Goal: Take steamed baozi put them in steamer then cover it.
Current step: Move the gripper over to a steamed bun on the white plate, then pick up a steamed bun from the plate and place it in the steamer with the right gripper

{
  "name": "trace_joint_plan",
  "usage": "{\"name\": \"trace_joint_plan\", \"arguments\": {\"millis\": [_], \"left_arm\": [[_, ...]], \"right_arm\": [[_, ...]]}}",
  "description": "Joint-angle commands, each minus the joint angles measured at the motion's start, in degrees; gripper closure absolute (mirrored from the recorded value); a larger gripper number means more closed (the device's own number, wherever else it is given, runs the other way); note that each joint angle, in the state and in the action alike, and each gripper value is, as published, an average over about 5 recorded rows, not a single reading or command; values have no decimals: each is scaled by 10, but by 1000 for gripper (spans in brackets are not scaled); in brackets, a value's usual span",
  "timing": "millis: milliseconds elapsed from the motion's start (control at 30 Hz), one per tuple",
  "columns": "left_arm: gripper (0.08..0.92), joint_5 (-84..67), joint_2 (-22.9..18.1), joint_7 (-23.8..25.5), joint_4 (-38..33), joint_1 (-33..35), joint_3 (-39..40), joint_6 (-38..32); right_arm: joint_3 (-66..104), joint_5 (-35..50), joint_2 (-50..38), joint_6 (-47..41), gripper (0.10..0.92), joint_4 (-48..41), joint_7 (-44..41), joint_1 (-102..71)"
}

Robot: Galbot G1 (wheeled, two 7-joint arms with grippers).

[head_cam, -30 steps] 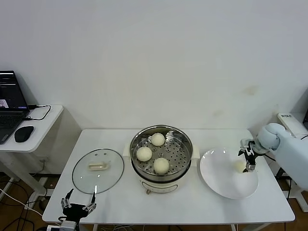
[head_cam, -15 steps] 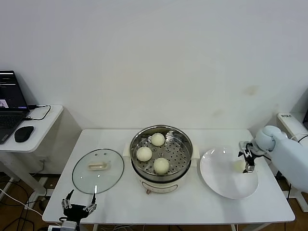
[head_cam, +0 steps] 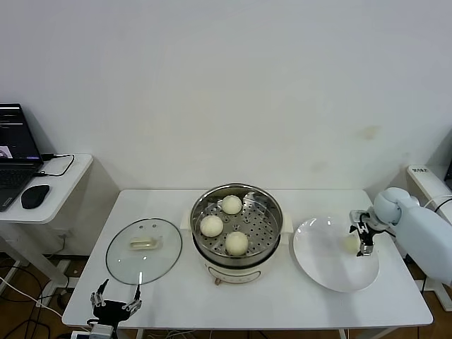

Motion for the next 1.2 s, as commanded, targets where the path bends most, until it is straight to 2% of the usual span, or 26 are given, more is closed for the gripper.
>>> {"name": "trace_joint_plan", "arguments": {"millis": [33, 133, 300, 500, 867, 1200], "left_arm": [[177, 0, 0, 0, -1, 0, 0, 0], [177, 0, 0, 0, 0, 0, 0, 0], [177, 0, -1, 0, 0, 0, 0, 0], [177, 0, 0, -1, 1, -1, 1, 0], [177, 10, 3, -3, -1, -9, 1, -4], [177, 7, 10, -5, -17, -12, -10, -6]], "right_arm": [[2, -2, 7, 2, 203, -11, 9, 0], [2, -1, 8, 3, 235, -13, 9, 1], [1, -2, 9, 4, 351, -17, 8, 1], [2, 17, 1, -1, 398, -7, 4, 8], [-111, 153, -59, -74, 414, 110, -33, 144], [-273, 326, -12, -152, 414, 182, -58, 347]]}}
